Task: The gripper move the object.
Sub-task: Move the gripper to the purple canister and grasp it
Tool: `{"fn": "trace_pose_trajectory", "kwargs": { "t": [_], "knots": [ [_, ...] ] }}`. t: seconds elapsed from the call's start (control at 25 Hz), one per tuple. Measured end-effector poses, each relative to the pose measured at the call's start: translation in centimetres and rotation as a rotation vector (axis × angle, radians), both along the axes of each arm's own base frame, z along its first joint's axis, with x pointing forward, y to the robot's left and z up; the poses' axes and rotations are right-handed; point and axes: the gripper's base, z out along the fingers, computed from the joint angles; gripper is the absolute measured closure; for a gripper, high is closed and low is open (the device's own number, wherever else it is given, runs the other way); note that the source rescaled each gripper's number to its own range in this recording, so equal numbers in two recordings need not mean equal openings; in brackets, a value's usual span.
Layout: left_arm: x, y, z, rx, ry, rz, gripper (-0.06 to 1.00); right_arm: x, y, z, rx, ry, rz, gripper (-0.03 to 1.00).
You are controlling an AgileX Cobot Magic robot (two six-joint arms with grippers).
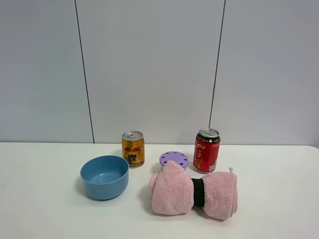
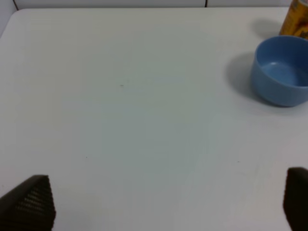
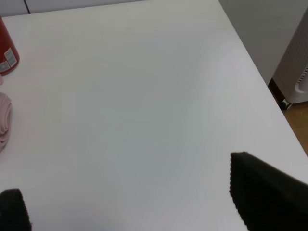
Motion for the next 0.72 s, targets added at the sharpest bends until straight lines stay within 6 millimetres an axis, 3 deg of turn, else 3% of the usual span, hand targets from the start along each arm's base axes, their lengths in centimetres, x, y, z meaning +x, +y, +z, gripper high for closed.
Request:
{"fn": "trace_pose_trajectory", "kwargs": {
  "t": [0.72],
  "knots": [
    [0.00, 0.00, 0.00, 0.000, 0.000, 0.000, -0.06, 0.00, 0.00, 0.00, 0.000, 0.000, 0.000, -0.03]
  ]
}}
